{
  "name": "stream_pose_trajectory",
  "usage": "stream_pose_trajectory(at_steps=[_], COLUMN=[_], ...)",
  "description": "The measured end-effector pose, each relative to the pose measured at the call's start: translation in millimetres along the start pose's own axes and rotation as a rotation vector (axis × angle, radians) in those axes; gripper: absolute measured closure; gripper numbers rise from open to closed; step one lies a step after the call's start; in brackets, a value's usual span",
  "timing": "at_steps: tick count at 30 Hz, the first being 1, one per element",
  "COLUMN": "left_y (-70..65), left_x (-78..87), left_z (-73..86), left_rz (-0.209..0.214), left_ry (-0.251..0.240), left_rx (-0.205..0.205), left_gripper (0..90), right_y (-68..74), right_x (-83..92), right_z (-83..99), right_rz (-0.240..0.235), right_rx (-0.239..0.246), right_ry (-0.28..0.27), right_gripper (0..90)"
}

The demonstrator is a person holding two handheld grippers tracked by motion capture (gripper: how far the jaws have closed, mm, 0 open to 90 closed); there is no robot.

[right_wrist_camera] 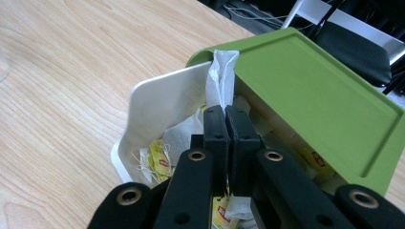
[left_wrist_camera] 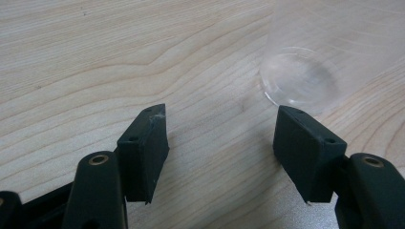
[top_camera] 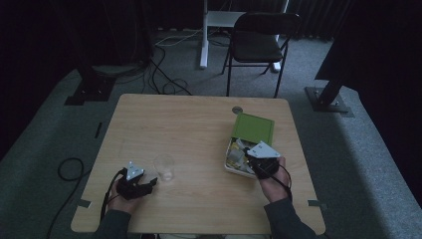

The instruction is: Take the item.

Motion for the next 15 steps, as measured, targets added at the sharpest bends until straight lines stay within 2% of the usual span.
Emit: stream_pose_trajectory(at_steps=[15], left_y=[0.0], left_x=[0.1], left_z=[0.1], left_rz=[0.000], left_ry=[0.002], left_rx=[-0.001], left_gripper=[37.6], right_y=[-0.5], right_x=[18.9], right_z=[-13.9], right_rz=[-0.004], right_rx=[0.034], right_ry=[-0.038], right_gripper=[88.5])
Point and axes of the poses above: each handheld gripper's, and its own axes: x roughly backward along the jaws, z roughly out of its underside, y roughly to its left, the point moved 6 cm from there along -x, roughly forward along the jaws, and after that the axes turned 13 degrees about z, right-handed, at the moved point
